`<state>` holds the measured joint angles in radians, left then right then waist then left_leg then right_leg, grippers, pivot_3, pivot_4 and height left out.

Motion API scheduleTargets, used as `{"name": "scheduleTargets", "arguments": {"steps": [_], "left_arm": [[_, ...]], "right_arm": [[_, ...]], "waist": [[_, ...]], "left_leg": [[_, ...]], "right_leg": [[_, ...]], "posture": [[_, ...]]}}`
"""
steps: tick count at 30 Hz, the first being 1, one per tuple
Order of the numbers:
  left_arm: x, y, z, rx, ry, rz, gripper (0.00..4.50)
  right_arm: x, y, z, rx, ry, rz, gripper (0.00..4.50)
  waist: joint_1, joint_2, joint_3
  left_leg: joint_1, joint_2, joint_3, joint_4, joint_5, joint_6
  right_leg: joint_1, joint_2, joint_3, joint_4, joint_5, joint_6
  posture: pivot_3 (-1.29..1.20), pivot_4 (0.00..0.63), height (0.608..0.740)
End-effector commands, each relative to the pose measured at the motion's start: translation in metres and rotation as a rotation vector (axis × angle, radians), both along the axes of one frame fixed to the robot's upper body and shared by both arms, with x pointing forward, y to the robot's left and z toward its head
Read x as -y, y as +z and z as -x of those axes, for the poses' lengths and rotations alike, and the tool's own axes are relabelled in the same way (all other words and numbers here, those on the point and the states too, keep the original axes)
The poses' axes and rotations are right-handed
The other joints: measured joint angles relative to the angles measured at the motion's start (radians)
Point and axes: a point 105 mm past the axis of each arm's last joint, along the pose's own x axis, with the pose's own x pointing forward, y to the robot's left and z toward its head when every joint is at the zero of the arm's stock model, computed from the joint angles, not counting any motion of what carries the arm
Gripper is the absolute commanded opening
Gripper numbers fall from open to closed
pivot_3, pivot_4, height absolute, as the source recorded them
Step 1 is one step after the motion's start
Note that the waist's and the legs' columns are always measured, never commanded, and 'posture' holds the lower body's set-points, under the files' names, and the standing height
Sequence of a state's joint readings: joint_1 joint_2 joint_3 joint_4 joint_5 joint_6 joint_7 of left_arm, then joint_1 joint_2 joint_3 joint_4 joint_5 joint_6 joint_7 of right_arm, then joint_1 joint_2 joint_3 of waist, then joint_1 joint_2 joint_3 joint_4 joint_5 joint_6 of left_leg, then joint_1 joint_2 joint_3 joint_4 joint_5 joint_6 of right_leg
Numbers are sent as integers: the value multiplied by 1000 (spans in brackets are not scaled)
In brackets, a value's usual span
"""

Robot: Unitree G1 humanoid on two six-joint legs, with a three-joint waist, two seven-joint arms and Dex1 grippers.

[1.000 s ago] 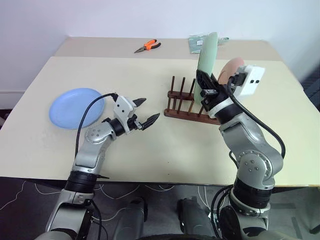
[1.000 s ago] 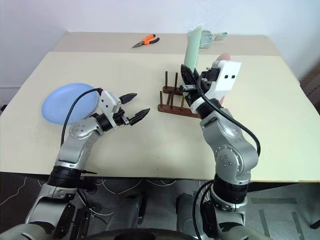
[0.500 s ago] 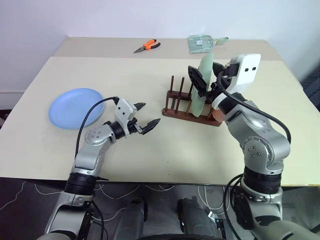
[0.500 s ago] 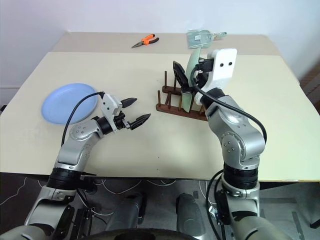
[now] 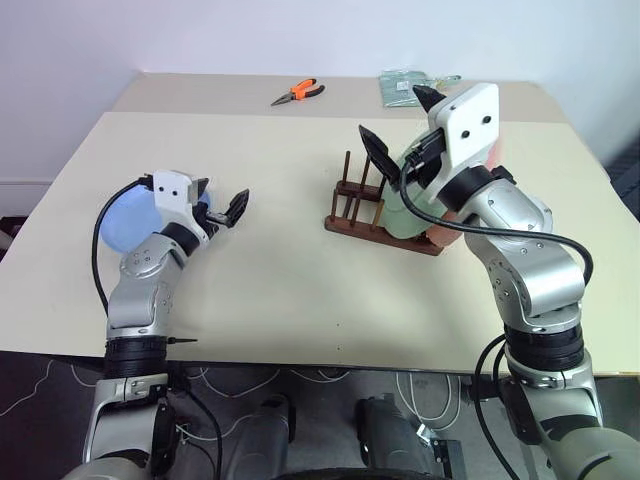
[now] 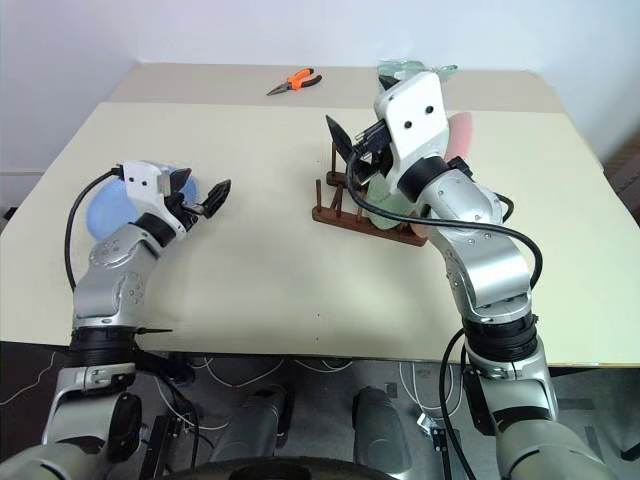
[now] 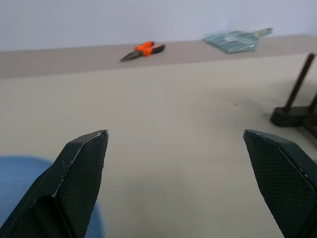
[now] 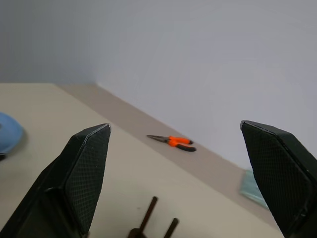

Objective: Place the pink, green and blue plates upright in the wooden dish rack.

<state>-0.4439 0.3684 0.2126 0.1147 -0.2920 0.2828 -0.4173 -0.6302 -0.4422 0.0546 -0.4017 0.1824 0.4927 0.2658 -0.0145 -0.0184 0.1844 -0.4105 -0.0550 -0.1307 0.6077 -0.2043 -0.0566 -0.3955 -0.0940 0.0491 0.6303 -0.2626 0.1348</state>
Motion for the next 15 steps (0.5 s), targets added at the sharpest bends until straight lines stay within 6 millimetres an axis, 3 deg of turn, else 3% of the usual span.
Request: {"name": "scheduleTargets", "arguments": {"steps": [1, 4, 6, 8, 10, 15], "left_arm": [[-42, 16, -3, 33, 214, 60, 4500], [-75, 7, -3, -15, 387, 92, 4500], [-122, -8, 6, -95, 655, 137, 4500], [-148, -17, 19, -143, 823, 189, 4500], [-154, -21, 26, -165, 874, 270, 4500], [-146, -43, 31, -310, 855, 449, 4500]], "right_arm": [[-8, 30, 11, 150, 42, 37, 4293], [-24, 22, 15, 148, 123, 156, 4293], [-39, 4, 18, 148, 178, 284, 4293], [-45, -4, 17, 147, 186, 310, 4293], [-50, -8, 18, 143, 202, 313, 4293], [-66, -19, 28, 129, 281, 300, 4293]], "waist": [[-5, 0, 0], [-7, 0, 0], [-7, 0, 0], [-12, 0, 0], [-7, -1, 0], [5, -4, -1]], "left_leg": [[0, 0, 0, 0, 0, 0], [0, 1, 0, 0, 0, 0], [0, 1, 0, 0, 0, 0], [0, 1, 0, 0, 0, 0], [0, 1, -1, 0, 0, 0], [0, -1, -2, 1, 0, 0]], "right_leg": [[0, 0, 0, 0, 0, 0], [-1, 1, 0, 1, 0, 0], [-1, 1, 0, 0, 0, 0], [-1, 1, 0, 0, 0, 0], [-1, 1, 0, 1, 0, 0], [1, 0, -1, 0, 0, 0]], "posture": [[0, 150, 740], [0, 150, 740], [0, 150, 740], [0, 150, 740], [0, 150, 740], [0, 150, 740]]}}
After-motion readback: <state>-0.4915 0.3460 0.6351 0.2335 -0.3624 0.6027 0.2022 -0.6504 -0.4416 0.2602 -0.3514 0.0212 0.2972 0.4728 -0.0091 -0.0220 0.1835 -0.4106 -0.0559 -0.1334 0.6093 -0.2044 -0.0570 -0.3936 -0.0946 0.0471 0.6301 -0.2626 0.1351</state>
